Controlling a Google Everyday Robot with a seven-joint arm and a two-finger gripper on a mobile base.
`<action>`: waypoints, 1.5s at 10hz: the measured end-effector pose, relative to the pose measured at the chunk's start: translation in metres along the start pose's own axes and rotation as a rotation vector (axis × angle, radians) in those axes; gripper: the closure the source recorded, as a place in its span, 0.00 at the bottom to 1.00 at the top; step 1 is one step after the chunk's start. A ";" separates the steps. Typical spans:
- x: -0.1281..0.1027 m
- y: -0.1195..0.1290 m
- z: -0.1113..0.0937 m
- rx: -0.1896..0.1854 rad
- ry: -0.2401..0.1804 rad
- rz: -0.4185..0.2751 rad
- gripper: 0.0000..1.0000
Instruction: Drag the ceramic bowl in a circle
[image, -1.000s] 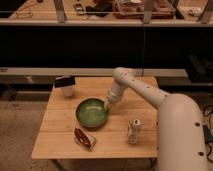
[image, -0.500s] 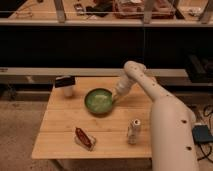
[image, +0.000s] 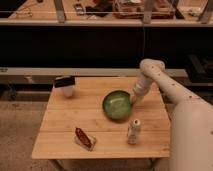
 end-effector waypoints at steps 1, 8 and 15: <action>-0.016 -0.005 -0.001 0.002 -0.020 -0.025 1.00; -0.023 -0.106 0.047 0.119 -0.112 -0.158 1.00; 0.063 -0.109 0.047 0.189 -0.019 -0.018 1.00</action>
